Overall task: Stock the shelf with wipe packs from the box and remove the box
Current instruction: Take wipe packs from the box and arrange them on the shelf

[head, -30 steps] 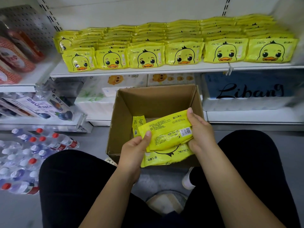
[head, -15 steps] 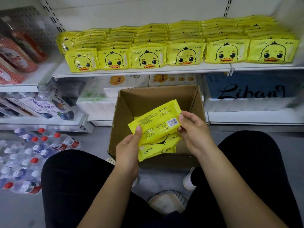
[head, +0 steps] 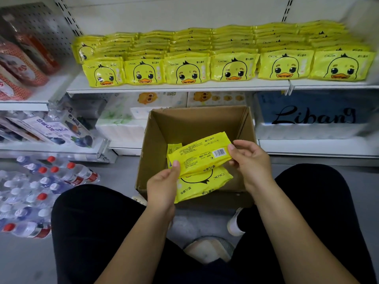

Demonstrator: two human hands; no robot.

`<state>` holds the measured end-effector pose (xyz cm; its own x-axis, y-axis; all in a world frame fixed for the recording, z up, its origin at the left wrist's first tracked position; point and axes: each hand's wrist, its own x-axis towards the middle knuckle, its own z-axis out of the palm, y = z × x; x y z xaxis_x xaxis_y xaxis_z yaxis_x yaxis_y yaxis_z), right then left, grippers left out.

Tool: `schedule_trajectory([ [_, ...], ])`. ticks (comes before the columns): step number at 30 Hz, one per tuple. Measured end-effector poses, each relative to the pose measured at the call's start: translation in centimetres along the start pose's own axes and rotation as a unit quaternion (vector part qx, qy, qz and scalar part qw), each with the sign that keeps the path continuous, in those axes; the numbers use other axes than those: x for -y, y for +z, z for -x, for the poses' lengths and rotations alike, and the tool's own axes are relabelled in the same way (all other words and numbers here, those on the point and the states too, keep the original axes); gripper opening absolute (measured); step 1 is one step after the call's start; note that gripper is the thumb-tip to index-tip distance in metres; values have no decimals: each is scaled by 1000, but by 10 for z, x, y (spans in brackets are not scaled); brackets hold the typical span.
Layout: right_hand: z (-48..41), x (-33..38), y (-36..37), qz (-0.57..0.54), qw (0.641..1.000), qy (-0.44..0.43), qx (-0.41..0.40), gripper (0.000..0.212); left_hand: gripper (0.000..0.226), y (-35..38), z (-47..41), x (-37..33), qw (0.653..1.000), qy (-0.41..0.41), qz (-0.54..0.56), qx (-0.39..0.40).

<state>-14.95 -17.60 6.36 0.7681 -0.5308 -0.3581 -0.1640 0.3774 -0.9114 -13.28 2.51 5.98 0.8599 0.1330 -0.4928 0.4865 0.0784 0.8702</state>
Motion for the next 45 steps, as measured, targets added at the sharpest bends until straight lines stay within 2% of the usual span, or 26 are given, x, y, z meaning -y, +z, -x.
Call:
schedule_trajectory([
  [4, -2, 1, 0, 46, 999, -18, -13, 25, 39, -7, -7, -12, 998, 49, -30, 1],
  [10, 0, 0, 12, 75, 995, -66, 10, 23, 37, -18, -12, -24, 996, 66, -54, -9],
  [12, 0, 2, 17, 100, 989, -95, 57, 23, 48, -27, -16, -32, 995, 74, -64, 6],
  [14, 0, 6, 25, 128, 977, -118, 120, 24, 70, -38, -23, -37, 996, 69, -62, 14],
  [16, 0, 11, 38, 176, 957, -134, 187, 24, 76, -50, -34, -42, 997, 62, -37, 16],
  [18, 0, 16, 52, 228, 933, -160, 229, 34, 65, -56, -35, -60, 998, 54, -23, 14],
  [22, -7, 30, 98, 306, 884, -280, 214, 32, 30, -80, -53, -92, 998, 54, -6, 16],
  [26, -25, 46, 145, 328, 835, -369, 243, 22, 33, -108, -78, -112, 998, 56, 9, 8],
  [29, -40, 52, 187, 362, 795, -424, 240, 15, 42, -130, -105, -122, 998, 43, -31, -39],
  [31, -47, 55, 215, 365, 798, -400, 264, 9, 53, -143, -121, -129, 992, 62, -87, -60],
  [34, -56, 59, 259, 378, 815, -330, 290, 17, 64, -159, -149, -140, 980, 105, -139, -92],
  [37, -70, 62, 302, 372, 843, -303, 245, 23, 80, -173, -183, -147, 938, 167, -254, -164],
  [39, -81, 63, 331, 353, 860, -299, 217, 25, 86, -180, -206, -151, 921, 188, -282, -191],
  [42, -97, 57, 371, 314, 892, -244, 214, 24, 100, -189, -240, -165, 936, 190, -228, -191],
  [44, -108, 49, 395, 282, 914, -191, 222, 22, 109, -195, -263, -176, 960, 178, -141, -167],
  [45, -113, 45, 405, 273, 920, -164, 228, 18, 105, -198, -273, -180, 970, 174, -85, -148],
])
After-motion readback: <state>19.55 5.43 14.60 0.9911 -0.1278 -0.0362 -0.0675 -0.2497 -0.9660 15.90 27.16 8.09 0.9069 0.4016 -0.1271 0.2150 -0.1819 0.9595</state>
